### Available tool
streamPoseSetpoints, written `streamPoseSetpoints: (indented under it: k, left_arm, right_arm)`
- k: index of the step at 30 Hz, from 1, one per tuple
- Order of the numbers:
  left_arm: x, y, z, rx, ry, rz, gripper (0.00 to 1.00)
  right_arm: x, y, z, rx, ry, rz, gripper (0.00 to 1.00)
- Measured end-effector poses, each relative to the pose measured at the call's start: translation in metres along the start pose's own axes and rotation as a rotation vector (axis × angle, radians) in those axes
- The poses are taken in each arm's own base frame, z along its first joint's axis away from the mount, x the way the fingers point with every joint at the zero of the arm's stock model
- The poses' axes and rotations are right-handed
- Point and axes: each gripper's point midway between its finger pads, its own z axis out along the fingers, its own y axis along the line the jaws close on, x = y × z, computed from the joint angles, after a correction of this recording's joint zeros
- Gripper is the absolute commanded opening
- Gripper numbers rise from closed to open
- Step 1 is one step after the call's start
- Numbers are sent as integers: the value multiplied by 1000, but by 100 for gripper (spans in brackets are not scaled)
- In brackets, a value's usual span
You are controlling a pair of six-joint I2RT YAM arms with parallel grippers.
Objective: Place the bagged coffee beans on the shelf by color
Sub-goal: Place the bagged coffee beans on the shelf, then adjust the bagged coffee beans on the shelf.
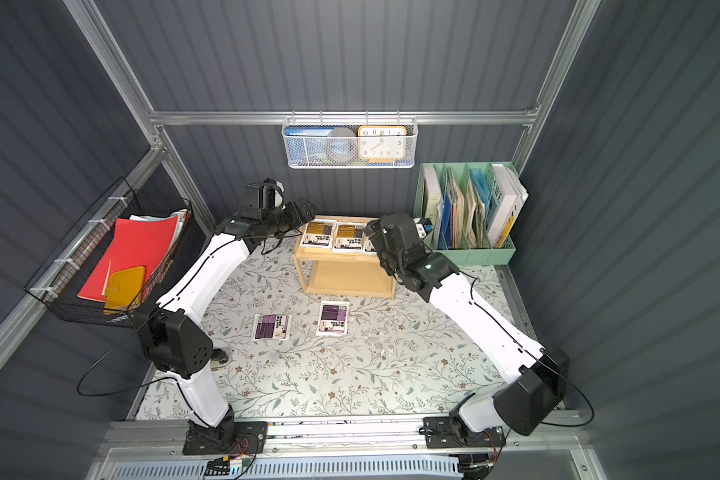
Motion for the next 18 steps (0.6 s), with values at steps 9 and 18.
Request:
streamPoseSetpoints:
  k: [9, 18]
  left_arm:
    - [17, 19, -7, -56, 17, 17, 100]
    - [19, 21, -13, -67, 14, 19, 100]
  right_arm:
    - [15, -7, 35, 10, 164, -47, 99]
    - [31, -19, 52, 35, 243, -46, 99]
